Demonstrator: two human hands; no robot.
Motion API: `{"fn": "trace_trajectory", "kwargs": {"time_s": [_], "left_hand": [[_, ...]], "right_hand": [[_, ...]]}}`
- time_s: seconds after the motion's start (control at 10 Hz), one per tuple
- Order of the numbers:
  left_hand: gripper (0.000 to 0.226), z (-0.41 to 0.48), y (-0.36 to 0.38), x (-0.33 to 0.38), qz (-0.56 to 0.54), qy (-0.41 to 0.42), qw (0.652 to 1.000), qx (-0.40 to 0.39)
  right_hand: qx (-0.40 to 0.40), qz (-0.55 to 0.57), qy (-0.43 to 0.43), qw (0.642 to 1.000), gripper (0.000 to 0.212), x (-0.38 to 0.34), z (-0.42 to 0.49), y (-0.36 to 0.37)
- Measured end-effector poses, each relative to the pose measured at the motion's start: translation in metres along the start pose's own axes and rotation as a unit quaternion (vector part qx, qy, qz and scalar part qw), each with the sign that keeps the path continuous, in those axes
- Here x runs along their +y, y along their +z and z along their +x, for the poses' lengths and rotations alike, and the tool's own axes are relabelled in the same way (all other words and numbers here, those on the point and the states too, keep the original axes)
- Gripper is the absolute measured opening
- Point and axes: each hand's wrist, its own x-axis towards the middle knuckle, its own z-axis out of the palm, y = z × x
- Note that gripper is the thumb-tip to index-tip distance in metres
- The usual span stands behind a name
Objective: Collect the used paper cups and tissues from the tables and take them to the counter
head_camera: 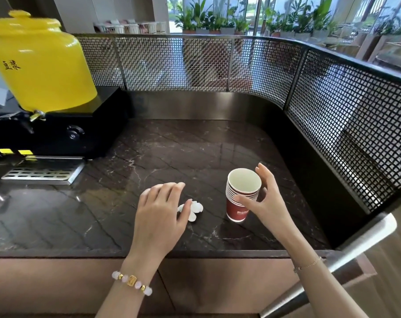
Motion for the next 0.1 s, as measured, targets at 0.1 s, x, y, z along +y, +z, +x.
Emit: {"fn": "trace_trajectory", "kwargs": {"time_s": [0.1], "left_hand": [[0.043, 0.0028, -0.0074, -0.0008, -0.009, -0.001, 1.000, -0.005]], "right_hand": [[0.035, -0.046, -0.038, 0.998, 0.083, -0.0171, -0.0040, -0.0012]]}}
